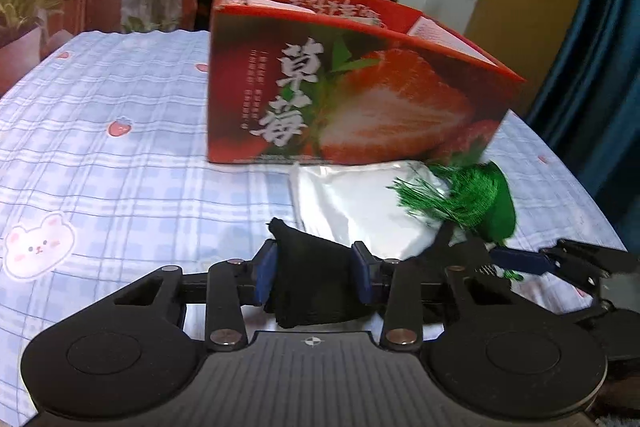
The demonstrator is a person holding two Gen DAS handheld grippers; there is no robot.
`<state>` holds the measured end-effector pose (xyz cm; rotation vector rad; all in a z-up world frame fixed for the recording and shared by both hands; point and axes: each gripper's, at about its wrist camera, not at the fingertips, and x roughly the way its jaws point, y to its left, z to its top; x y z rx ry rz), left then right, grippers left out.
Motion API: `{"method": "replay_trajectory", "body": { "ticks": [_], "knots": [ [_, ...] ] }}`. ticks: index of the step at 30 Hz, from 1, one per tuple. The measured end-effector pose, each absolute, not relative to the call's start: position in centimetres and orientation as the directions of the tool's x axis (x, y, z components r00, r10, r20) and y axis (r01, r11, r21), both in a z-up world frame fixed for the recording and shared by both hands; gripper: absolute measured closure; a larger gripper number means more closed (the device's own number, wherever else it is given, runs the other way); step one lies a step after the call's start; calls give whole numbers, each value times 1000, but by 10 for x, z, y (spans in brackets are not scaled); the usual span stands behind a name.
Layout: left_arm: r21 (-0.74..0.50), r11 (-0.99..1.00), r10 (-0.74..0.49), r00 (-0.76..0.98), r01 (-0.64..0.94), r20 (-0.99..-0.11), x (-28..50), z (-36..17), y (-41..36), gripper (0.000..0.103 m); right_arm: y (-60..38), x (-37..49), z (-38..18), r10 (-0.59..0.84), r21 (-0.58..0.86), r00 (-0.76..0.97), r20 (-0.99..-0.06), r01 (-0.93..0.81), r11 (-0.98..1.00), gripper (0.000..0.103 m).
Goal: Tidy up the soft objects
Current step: 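Close both grippers on the black cloth, then lift the black cloth with both grippers and carry it over the red box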
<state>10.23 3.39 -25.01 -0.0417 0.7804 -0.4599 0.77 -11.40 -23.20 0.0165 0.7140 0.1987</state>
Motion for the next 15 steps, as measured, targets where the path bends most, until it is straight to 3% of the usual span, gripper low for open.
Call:
{"method": "replay_trajectory", "body": {
  "ticks": [5, 15],
  "knots": [
    [-269, 874, -473, 576, 405, -667, 95, -251, 37, 63, -120, 8, -232, 150, 73, 747, -648, -136, 988, 40],
    [-256, 871, -469, 551, 420, -690, 95, -261, 33, 61, -125, 9, -231, 129, 67, 763, -634, -112, 991, 44]
  ]
}}
